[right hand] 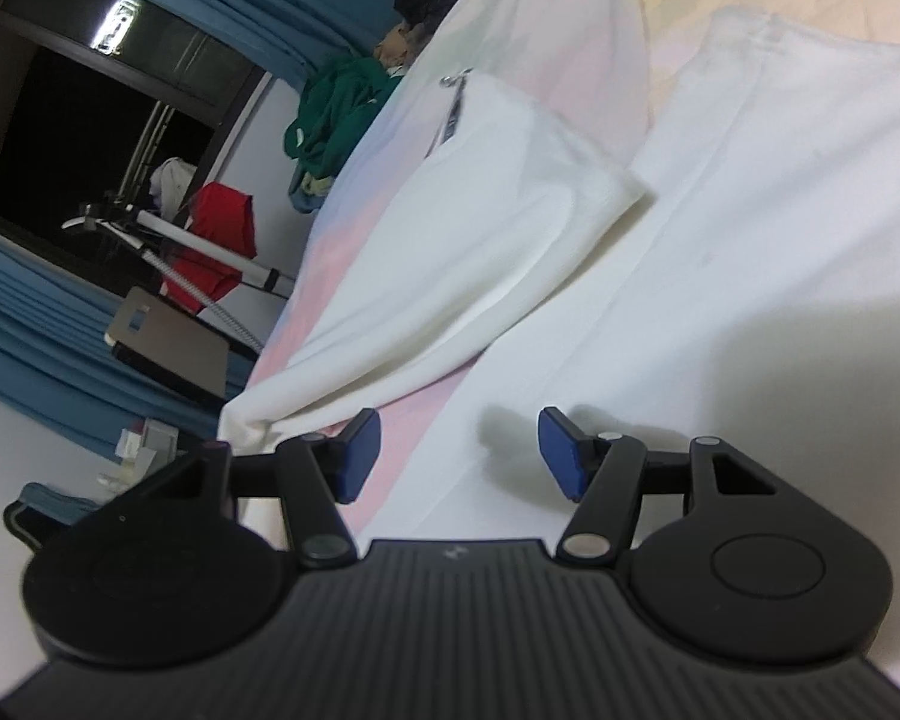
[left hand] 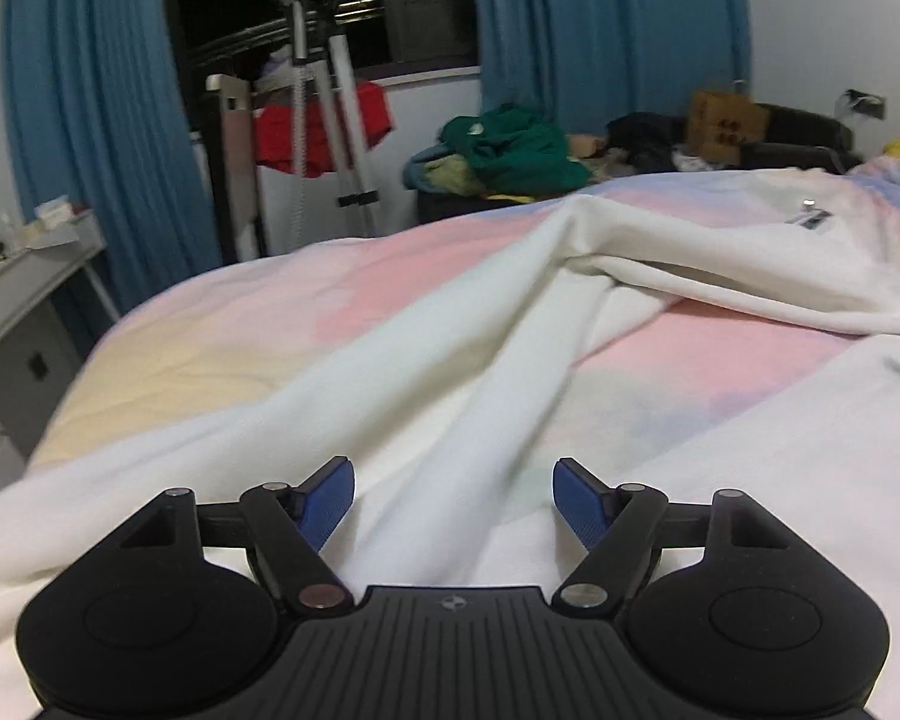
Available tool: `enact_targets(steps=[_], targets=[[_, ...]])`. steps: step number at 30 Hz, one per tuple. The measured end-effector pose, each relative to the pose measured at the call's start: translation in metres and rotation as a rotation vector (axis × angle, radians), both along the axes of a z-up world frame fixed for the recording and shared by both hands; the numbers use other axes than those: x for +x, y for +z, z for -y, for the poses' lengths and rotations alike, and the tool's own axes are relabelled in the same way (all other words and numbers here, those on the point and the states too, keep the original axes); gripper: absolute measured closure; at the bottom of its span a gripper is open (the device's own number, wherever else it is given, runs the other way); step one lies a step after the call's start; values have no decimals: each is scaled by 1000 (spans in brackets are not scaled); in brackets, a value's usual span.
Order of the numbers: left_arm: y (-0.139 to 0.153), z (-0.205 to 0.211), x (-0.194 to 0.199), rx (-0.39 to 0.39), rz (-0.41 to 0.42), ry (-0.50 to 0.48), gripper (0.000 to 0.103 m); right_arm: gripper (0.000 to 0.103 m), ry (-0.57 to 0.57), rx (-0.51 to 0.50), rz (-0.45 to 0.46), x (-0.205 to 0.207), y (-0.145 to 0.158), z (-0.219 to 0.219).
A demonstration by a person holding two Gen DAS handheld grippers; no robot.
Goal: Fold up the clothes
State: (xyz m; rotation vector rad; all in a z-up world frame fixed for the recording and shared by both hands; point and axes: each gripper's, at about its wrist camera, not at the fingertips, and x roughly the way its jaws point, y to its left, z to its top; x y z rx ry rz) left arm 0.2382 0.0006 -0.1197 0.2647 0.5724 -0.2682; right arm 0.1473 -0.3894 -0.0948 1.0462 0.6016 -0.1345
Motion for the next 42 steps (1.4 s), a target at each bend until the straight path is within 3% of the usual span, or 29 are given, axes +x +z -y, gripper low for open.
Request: enact_targets(steps=[3,9,16,20,28,34,37,38,40,42], targets=[[-6,4,6,37,16,0,31,42,18,-21,20,-1,8,-11],[-15,7,30,-4,-45,45,42,42,55,-87,7,3,9,-29],[-15,6,33,-24,-58,59,83,42,55,-115,-5,7,3,-31],[-4,1,30,-48,-45,66,94,42,29,-104,-7,2,2,-24],[23,-24,-15,-161,-67,84,95,42,16,-85,-45,-2,-4,-17],[15,-16,-16,-113,-51,82,94,42,16,-40,-24,-4,-4,-15],[7,-9,-12,-105,-47,84,88,42,2,-7,-22,-7,-7,-12],[4,-6,-11,-96,-47,77,81,42,1,-1,-21,-7,-7,-12],[0,-3,-5,-123,-64,73,69,42,1,3,-19,-8,-7,-13],[-4,0,1,-154,-67,87,67,42,2,1,-18,-9,-7,-14]])
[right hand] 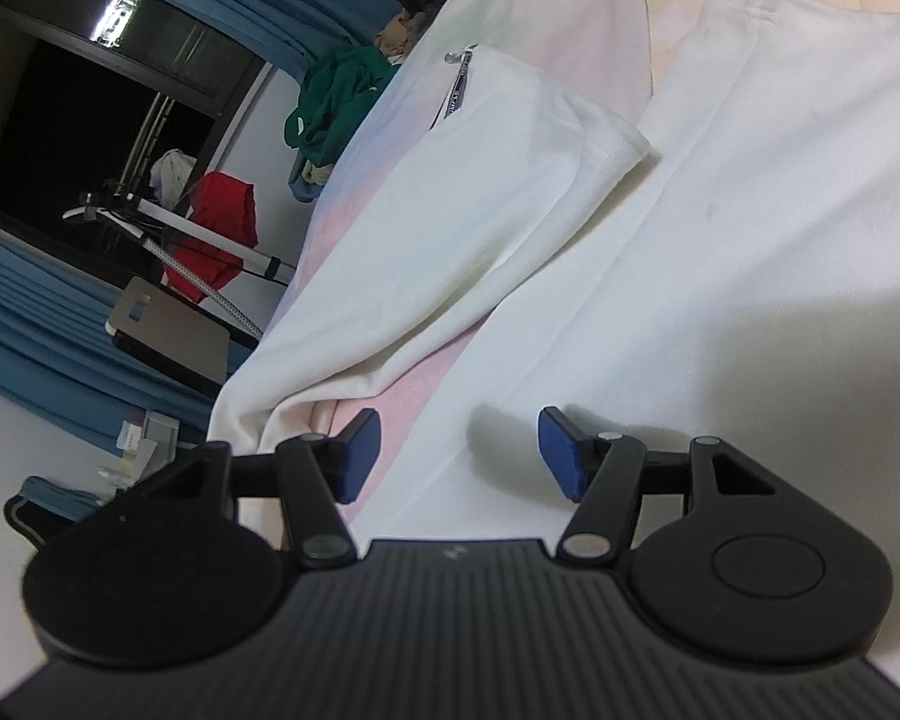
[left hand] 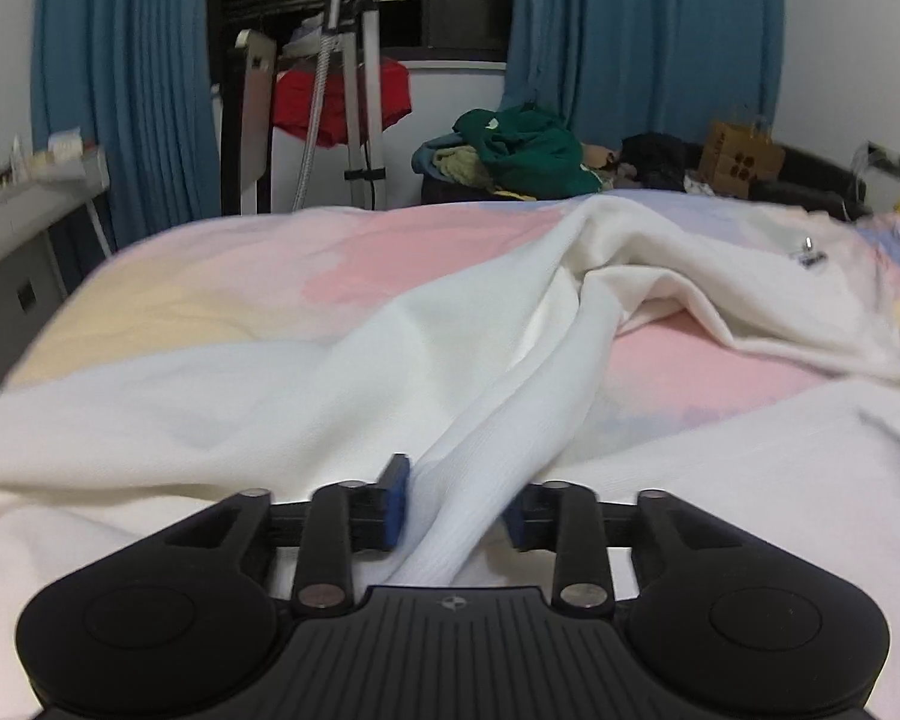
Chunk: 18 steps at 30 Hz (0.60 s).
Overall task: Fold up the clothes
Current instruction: 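Grasp the white sleeve with the left gripper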
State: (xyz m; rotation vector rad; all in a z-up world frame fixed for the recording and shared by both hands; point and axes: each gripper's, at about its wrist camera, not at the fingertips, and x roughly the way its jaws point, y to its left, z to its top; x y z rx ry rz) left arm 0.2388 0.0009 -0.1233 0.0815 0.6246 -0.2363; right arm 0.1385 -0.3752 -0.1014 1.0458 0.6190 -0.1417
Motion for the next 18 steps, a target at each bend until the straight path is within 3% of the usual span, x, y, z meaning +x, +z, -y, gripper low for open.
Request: enact_targets(steps=[4,6,8,10,15,18], targets=[[-9,14,8,55,14,18,65,42,6,5,-1,-1,-1,-4],[-12,15,10,65,10,33,74,42,4,5,1,-1,-1,-4],[-11,12,11,59,11,57,91,42,2,6,5,-1,-1,-5],[-5,6,9,37,13,71,95,42,0,10,15,-1,-1,-4],[18,-14,-3,-37,29,74,97,42,-17,29,38,0,-2,0],[30,-24,-15,-39,33,58,97,41,-38,55,55,0,-5,6]])
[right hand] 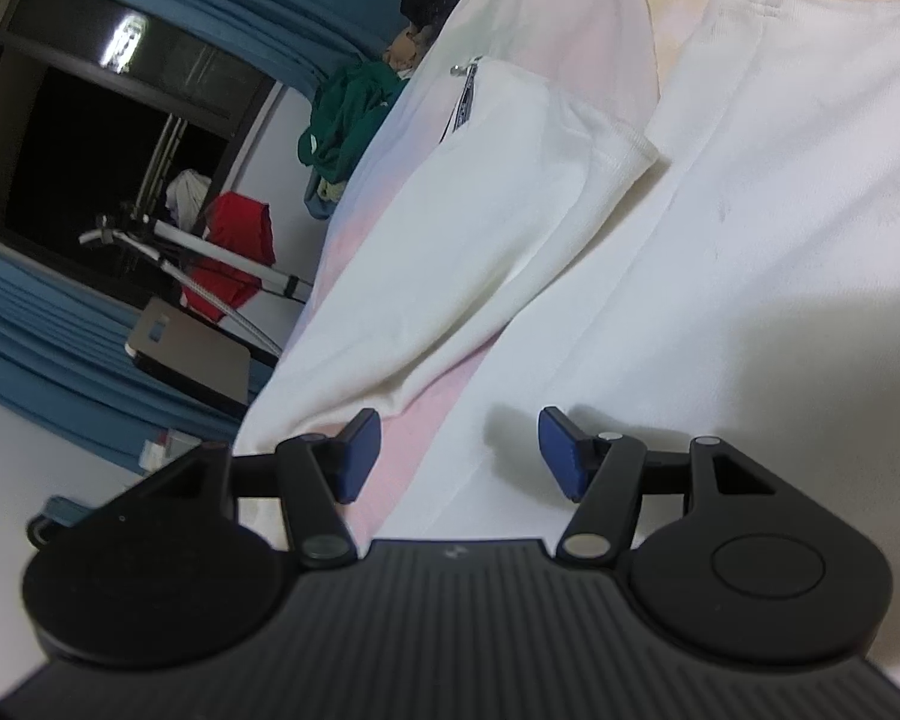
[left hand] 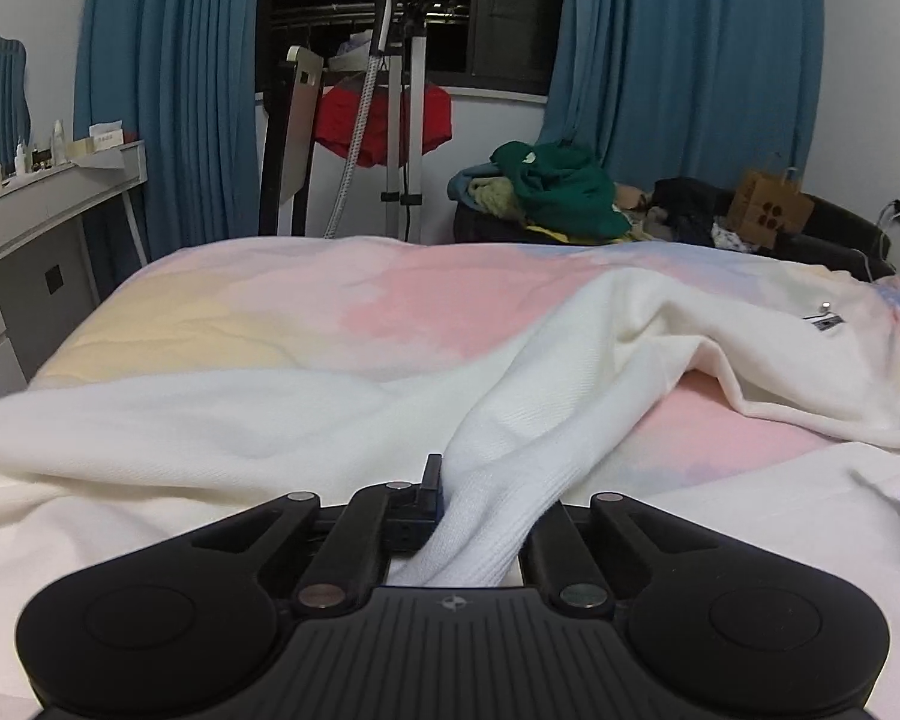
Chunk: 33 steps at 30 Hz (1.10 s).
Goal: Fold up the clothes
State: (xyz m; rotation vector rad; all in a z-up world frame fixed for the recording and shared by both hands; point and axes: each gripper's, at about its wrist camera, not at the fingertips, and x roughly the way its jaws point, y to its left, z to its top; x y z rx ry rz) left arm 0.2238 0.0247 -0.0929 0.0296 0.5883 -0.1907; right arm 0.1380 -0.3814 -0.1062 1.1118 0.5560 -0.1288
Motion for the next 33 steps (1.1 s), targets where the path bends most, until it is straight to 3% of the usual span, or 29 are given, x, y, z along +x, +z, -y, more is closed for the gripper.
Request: enact_targets(steps=[9,14,16,17,18,19,21,24,27,31,33], targets=[[8,-8,-16,-14,0,7,97,41,-118,170,-26,7,-29,28],[7,-13,-11,-56,-16,19,97,43,-158,303,-14,40,-47,52],[7,-17,-9,-75,-13,19,97,45,-183,283,-41,58,-49,62],[6,-20,-8,-85,-12,19,97,48,-190,246,-68,68,-46,64],[5,-21,-7,-93,-11,19,97,60,-198,208,-95,77,-43,67],[3,-23,-6,-102,-9,21,97,84,-201,155,-122,87,-38,69],[-1,-30,-1,-129,-12,30,97,91,-195,6,-170,107,-17,68],[-4,-43,9,-188,-13,41,97,93,-199,-112,-182,142,22,67],[-2,-54,12,-254,0,35,97,94,-136,-215,-153,192,84,61],[5,-57,7,-301,46,-9,97,94,-72,-380,181,215,192,34],[9,-54,3,-292,76,-38,97,94,-72,-400,305,201,214,36]])
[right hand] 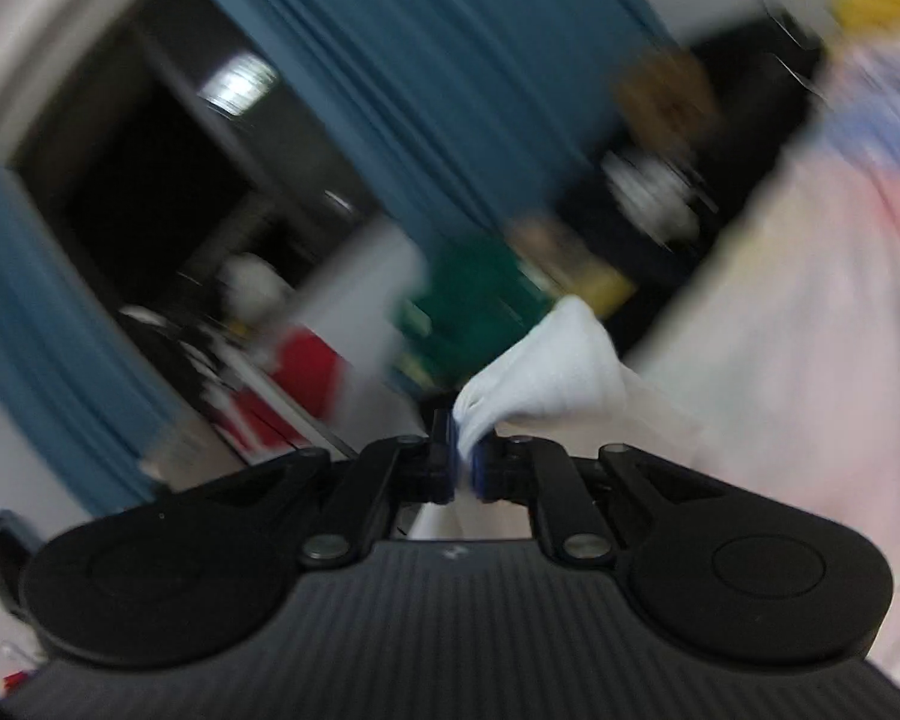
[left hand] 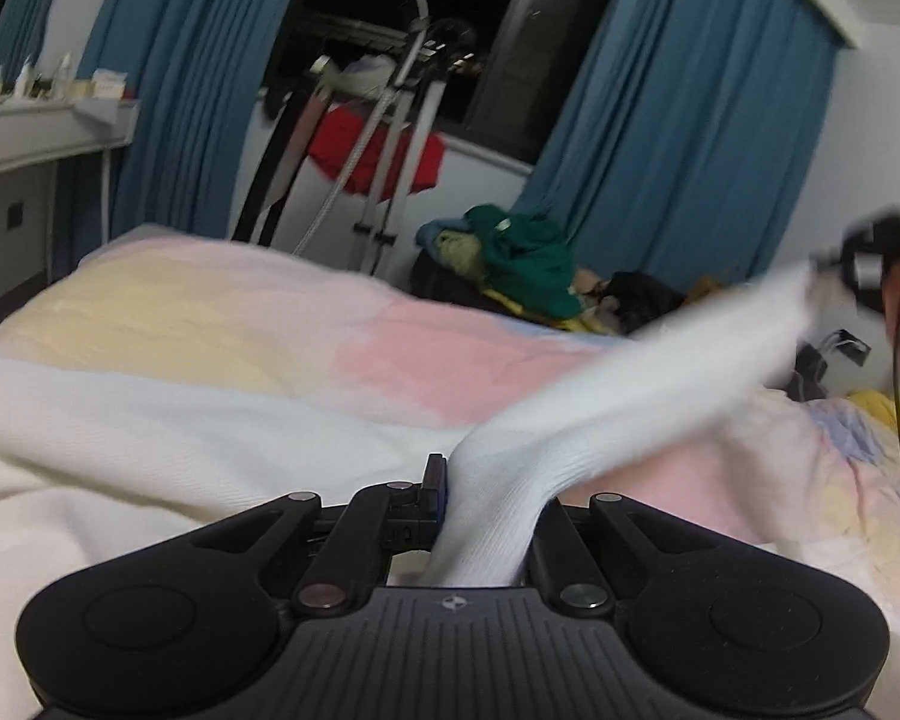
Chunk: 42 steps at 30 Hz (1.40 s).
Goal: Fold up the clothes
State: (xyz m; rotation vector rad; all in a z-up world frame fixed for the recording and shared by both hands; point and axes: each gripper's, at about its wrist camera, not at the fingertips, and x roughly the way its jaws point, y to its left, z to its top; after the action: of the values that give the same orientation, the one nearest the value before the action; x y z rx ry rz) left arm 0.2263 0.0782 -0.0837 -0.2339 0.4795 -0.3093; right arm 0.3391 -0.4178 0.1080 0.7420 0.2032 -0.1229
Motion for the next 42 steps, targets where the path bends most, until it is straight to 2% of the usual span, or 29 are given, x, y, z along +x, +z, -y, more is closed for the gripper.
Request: enact_targets(steps=[2,3,6,8,10,11,14,17,20,22,24,28,33,36,38,39,40,42], targets=[[2,8,-4,25,14,-26,97,94,-6,10,67,-24,-8,14],[2,12,-6,40,16,-38,97,94,-27,12,55,-36,-22,23],[-4,25,-8,82,-12,-71,97,94,-109,79,-116,-71,-100,63],[-17,36,-6,129,-68,-100,97,94,-150,176,-229,-92,-163,87],[-32,47,-3,179,-134,-119,97,94,-208,207,-321,-111,-210,100],[-38,52,-2,202,-159,-125,97,94,-224,204,-340,-117,-223,103],[-46,57,-2,231,-163,-122,96,95,-209,234,-329,-124,-243,106],[-45,55,2,203,-170,-112,96,93,-186,196,-347,-121,-234,104],[-42,55,2,207,-171,-109,94,87,-169,142,-382,-128,-221,97],[-38,57,-2,222,-170,-106,91,77,-158,90,-414,-141,-211,89],[-30,58,-7,245,-169,-107,85,67,-126,53,-430,-158,-199,74],[-11,52,-31,256,-152,-109,63,38,-54,-44,-420,-188,-178,37],[14,48,-75,253,-119,-96,48,38,141,-195,-339,-231,-139,-32],[28,50,-107,275,-78,-90,41,38,212,-278,-298,-254,-111,-67],[38,52,-128,285,-47,-87,28,38,251,-321,-269,-268,-96,-85],[43,54,-137,292,-31,-86,24,38,268,-341,-254,-276,-90,-93],[48,55,-146,298,-15,-87,20,35,280,-354,-238,-286,-85,-100],[55,56,-164,299,5,-88,19,21,301,-380,-210,-301,-83,-111]])
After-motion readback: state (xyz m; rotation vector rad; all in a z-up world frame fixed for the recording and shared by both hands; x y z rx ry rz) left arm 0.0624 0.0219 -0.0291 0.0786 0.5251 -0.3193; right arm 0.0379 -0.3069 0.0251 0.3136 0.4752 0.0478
